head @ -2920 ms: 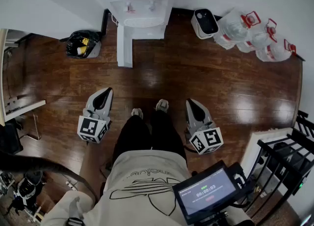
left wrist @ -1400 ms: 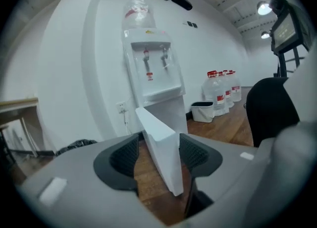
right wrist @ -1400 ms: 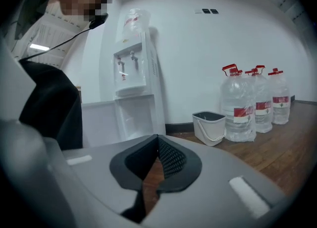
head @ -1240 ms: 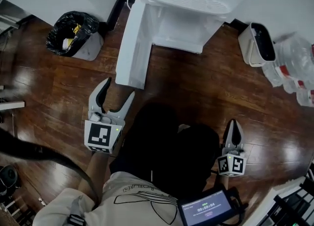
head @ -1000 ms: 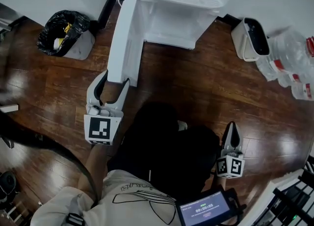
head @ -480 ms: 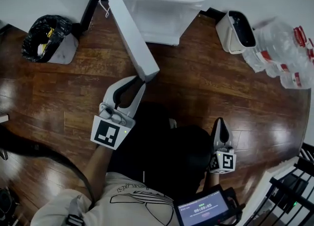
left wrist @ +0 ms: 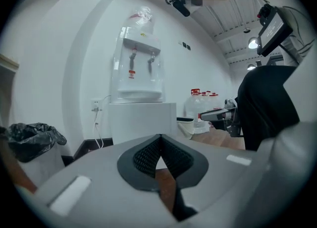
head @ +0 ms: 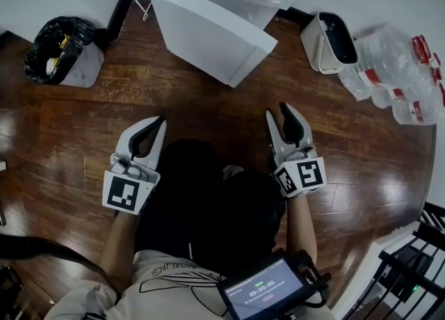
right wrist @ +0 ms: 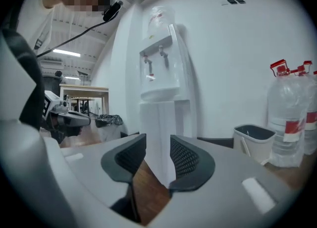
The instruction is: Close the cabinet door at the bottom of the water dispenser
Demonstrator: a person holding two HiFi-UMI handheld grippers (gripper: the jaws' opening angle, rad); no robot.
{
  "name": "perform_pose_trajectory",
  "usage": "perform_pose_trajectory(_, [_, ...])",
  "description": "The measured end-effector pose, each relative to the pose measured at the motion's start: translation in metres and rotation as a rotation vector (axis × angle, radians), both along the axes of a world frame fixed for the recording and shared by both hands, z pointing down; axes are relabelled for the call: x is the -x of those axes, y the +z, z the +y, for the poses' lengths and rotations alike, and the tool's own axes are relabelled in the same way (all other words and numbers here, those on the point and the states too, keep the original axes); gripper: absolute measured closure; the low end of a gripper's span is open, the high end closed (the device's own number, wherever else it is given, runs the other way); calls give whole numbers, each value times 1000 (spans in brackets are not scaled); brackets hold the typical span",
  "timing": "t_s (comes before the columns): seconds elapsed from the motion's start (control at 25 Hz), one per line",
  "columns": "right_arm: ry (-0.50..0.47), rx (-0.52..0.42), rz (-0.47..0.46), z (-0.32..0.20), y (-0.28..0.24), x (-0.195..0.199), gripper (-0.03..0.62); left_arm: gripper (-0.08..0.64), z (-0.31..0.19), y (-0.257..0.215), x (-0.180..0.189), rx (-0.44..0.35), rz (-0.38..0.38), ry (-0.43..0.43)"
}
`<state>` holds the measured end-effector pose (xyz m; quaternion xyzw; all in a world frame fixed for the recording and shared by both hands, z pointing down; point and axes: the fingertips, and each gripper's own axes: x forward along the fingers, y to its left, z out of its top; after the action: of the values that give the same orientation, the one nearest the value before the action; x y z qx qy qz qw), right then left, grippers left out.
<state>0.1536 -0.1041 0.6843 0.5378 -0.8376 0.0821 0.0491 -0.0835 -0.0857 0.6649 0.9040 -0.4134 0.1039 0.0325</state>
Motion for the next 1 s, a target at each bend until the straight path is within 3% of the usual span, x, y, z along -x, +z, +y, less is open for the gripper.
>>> perform_pose_trajectory(0.2, [-20,-35,15,-25,-16,11,437,541,0,-5,11,-3,6,-20])
perform_pose_trajectory(0.68, [-10,31,128,-107,-11,22,420,541,6,10,37,49,-12,-63])
perform_pose_trajectory(1.0, [6,52,122,-129,-5,18,433,541,12,21,65,67,-28,-144])
